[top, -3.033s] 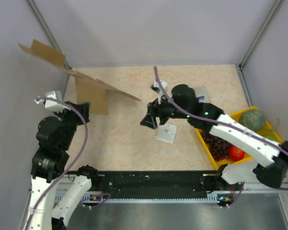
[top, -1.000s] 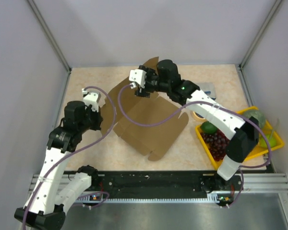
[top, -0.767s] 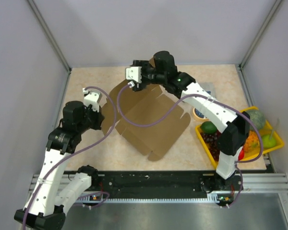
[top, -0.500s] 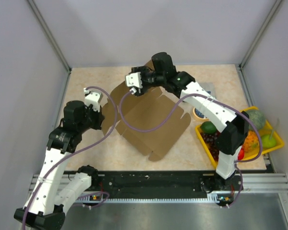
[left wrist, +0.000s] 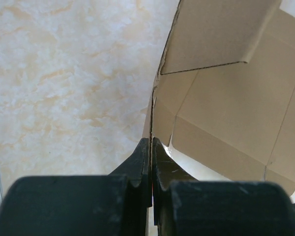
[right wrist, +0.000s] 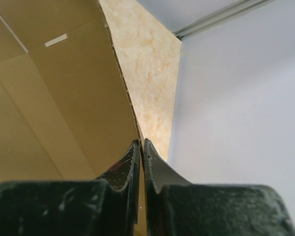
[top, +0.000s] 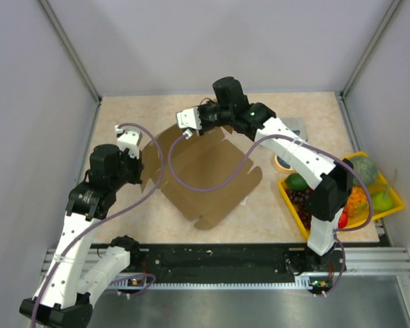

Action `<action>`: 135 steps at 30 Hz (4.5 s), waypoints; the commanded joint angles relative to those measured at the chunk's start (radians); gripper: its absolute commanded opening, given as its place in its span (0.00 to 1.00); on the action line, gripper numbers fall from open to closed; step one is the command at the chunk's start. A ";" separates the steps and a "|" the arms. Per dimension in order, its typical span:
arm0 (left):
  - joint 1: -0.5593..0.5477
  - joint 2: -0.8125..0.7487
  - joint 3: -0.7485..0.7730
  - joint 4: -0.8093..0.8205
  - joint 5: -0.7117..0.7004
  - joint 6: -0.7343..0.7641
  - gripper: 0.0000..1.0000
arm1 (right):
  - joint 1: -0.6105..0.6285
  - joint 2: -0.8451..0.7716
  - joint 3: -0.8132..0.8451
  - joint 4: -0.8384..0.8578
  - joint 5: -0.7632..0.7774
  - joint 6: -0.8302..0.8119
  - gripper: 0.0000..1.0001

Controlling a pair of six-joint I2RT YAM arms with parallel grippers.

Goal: Fold the paper box

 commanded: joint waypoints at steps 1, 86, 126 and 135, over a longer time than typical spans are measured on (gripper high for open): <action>-0.004 -0.047 0.028 0.094 -0.075 -0.075 0.03 | 0.019 -0.067 0.037 0.000 0.017 0.034 0.00; 0.215 0.280 -0.546 0.720 -0.244 -0.999 0.00 | 0.006 -0.440 -0.009 0.172 0.525 0.635 0.00; 0.529 -0.053 -0.455 0.943 0.694 -0.634 0.64 | -0.174 -0.342 -0.391 0.172 0.059 0.708 0.00; 0.102 0.217 -0.238 0.913 0.457 -0.411 0.54 | -0.244 -0.098 -0.177 0.080 -0.103 0.623 0.00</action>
